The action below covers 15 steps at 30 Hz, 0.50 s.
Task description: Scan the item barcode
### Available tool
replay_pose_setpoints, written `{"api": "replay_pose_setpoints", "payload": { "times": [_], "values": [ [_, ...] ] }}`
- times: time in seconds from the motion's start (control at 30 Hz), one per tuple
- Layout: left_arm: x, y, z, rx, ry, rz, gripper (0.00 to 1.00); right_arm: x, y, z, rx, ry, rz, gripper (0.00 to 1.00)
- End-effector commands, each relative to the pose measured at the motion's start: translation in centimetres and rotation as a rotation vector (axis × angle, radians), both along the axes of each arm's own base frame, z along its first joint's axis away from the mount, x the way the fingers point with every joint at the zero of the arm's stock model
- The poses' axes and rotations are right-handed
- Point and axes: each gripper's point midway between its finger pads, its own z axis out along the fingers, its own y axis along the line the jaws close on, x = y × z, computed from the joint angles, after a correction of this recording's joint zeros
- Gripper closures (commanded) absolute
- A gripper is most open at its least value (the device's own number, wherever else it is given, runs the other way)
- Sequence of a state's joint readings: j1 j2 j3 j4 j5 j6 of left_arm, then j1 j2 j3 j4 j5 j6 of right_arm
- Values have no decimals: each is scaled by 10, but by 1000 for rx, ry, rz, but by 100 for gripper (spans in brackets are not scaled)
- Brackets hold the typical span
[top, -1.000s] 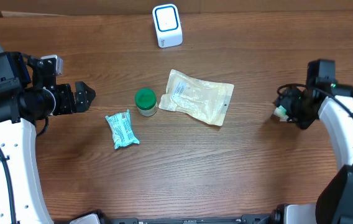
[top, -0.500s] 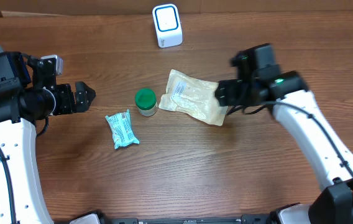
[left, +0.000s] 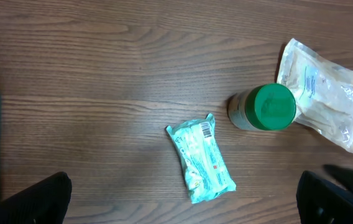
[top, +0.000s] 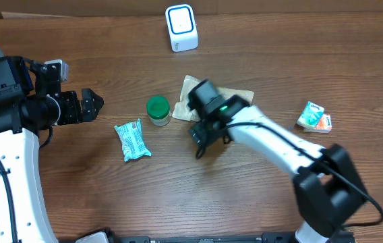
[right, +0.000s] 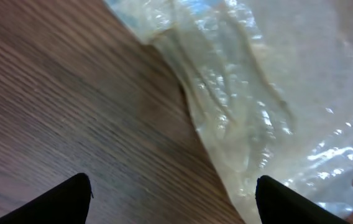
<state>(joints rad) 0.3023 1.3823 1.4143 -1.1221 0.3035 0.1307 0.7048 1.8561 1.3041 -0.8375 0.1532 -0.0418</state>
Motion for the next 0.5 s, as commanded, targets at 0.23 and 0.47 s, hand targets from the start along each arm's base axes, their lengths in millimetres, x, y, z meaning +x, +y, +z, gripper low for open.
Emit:
{"api": "replay_pose_setpoints", "payload": {
  "times": [0.23, 0.47],
  "values": [
    [1, -1, 3, 9, -11, -17, 0, 40, -11, -23, -315, -295, -52, 9],
    [1, -1, 3, 10, -11, -16, 0, 61, -16, -30, -382, -419, -93, 0]
  ]
}}
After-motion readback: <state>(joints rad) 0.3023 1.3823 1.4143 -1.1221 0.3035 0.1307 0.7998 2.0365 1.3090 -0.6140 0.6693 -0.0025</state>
